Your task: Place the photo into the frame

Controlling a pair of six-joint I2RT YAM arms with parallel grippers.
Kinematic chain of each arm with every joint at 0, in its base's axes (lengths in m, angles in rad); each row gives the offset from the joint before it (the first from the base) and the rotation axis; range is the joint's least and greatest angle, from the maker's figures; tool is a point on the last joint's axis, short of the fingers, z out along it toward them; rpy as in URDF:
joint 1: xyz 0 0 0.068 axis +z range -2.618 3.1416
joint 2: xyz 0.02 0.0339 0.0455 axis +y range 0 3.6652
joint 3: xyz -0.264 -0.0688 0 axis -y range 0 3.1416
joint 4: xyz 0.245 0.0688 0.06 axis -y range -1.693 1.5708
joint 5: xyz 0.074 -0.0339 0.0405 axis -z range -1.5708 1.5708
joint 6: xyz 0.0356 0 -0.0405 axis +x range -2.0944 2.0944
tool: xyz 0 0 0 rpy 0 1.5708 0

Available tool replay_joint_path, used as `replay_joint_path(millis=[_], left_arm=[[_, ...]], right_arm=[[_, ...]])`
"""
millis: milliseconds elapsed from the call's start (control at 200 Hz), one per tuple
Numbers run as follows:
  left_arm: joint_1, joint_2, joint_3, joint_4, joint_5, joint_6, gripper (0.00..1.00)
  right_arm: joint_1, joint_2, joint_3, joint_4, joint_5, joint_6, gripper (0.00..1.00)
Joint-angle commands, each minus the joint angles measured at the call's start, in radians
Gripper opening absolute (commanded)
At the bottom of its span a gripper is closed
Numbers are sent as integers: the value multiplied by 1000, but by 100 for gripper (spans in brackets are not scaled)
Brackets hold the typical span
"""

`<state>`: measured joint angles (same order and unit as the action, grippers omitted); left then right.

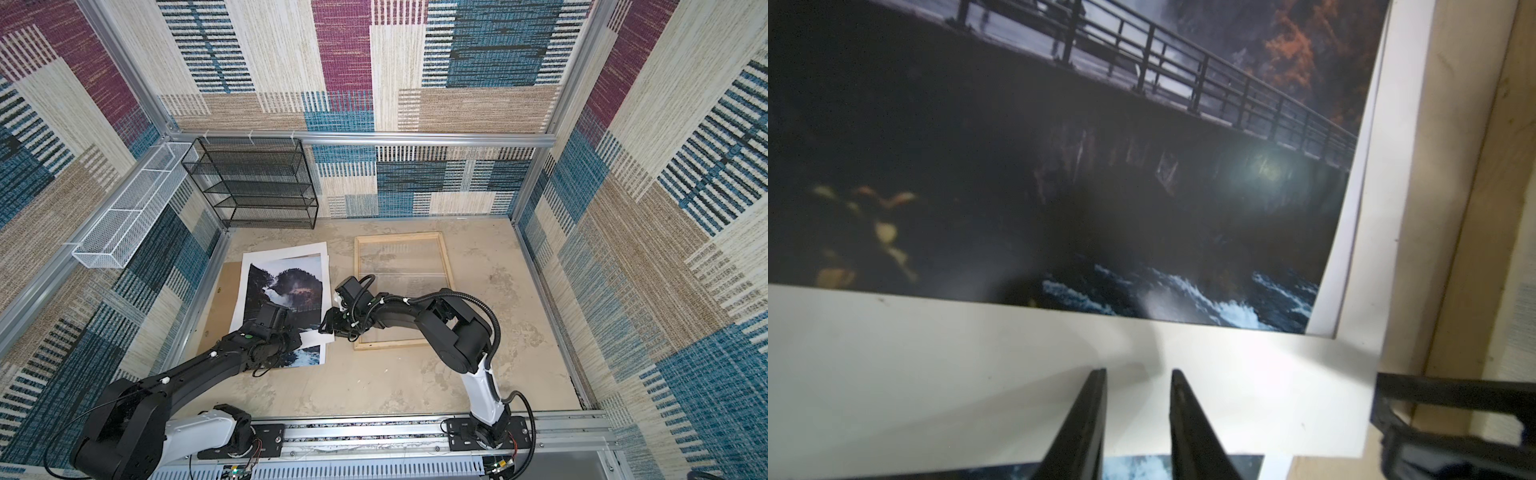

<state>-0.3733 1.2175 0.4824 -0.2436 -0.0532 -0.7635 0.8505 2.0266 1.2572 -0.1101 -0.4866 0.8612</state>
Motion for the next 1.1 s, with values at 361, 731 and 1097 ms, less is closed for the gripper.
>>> replay_joint_path(millis=[361,731,1097], left_arm=[[1,-3,-4,-68,36,-13,30],[1,-13,27,-92,33,-12,30],[5,-112,152,-273,-91,-2,49]], right_arm=[[-12,33,53,70,-56,-25,43],[-25,25,60,33,-32,-74,16],[-81,-2,67,39,-92,-164,0]])
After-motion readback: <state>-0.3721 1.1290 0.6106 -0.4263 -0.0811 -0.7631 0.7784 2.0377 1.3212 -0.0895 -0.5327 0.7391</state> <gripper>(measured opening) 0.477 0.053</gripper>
